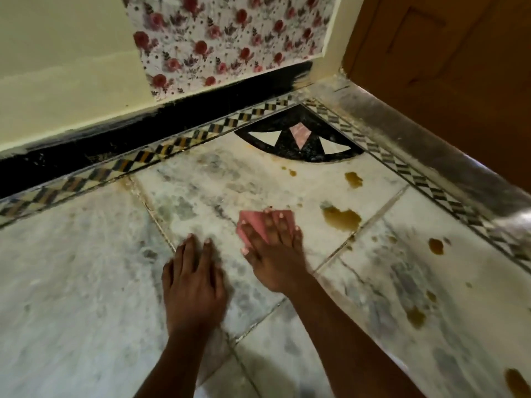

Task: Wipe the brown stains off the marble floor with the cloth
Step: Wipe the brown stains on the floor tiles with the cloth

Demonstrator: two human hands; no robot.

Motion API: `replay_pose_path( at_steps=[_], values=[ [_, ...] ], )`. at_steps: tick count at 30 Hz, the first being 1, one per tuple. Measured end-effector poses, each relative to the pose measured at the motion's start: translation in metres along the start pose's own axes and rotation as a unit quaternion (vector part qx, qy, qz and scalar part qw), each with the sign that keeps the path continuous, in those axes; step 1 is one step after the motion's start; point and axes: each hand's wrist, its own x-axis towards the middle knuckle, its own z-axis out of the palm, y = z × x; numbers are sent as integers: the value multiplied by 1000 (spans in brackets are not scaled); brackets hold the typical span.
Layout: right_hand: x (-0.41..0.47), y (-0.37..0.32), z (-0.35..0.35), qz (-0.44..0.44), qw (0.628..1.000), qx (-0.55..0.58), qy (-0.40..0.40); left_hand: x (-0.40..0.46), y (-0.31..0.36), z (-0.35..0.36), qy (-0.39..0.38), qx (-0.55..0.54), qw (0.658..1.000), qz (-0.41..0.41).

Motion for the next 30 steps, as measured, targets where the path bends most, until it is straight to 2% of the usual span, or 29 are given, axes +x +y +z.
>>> replay_pose_path(
  at_steps=[2, 3, 6, 10, 11, 13, 14, 18, 21, 24, 26, 28, 30],
  values=[
    [-34, 15, 10, -50, 997, -35, 46, -2, 2, -1, 11, 0, 1000, -3],
    [-49, 24, 13, -44, 996, -45, 63, -2, 2, -2, 11, 0, 1000, -3],
    [-56, 39, 9, 36, 996, -33, 70, 0, 3, -5, 9, 2, 1000, -6],
    [15, 15, 2, 167, 979, 16, 116, 0, 5, -4, 10, 19, 1000, -14],
    [38, 6, -1, 176, 980, 33, 89, 1, 4, -3, 12, 21, 1000, -12],
    [62, -11, -4, 140, 990, 28, 12, 2, 3, -3, 16, 24, 999, -14],
    [61, -14, -4, 103, 995, 17, 0, 1, 4, -5, 14, 25, 999, -15],
    [-10, 1, 0, -34, 999, -32, 8, 1, 5, -5, 6, 20, 1000, -17],
    [-39, 25, -6, 21, 999, -25, 3, 1, 5, -3, 5, 15, 1000, -20],
    [12, 18, -11, 139, 990, -6, 34, 1, 4, -4, 8, 11, 1000, -24],
    [66, -1, -17, 179, 982, 53, 15, 0, 5, -4, 5, 13, 1000, -23],
    [99, -22, -18, 129, 990, 52, -12, 0, 5, -3, 4, 15, 1000, -25],
    [92, -29, -10, 27, 999, 15, -10, 0, 6, -3, 9, 15, 1000, -22]
  ],
)
